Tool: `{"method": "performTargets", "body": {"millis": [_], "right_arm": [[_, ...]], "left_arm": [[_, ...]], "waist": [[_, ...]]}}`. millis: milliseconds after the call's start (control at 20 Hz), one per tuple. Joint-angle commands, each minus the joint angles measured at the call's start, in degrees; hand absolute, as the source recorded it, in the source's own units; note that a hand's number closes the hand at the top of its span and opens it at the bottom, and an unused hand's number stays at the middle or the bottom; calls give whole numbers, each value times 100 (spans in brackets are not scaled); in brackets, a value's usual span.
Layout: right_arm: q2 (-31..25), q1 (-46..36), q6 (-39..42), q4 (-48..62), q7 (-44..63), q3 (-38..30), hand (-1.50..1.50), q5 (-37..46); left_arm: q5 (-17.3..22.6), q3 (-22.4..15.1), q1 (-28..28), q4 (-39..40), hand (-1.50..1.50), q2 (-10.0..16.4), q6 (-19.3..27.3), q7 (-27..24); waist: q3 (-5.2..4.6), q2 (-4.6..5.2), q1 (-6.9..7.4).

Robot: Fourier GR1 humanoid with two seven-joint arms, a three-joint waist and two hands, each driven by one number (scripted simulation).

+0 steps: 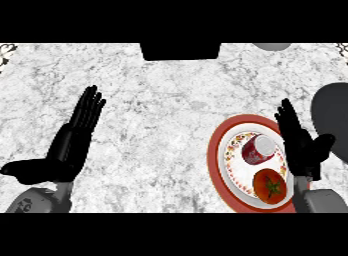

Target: Pick the can from the plate and place it in the pan

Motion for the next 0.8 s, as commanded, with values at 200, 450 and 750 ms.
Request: {"method": "performTargets", "body": {"millis": [200,450,750], "right_arm": [[-611,-944,2507,-879,-639,-72,150,-1328],[-1900,30,3264,-135,-1770,-1168,-150,-1185],[-2680,316,3991,-177,-2459,-1363,-150,-473]], "left_arm": [[-383,-172,137,126,0,-30,173,-30],[-614,-367,304,275,0,-268,237,-50],[-724,-416,512,109,0,-399,245,17]], "waist": [[-86,-56,147],[-97,-16,39],[-103,-24,85]]}}
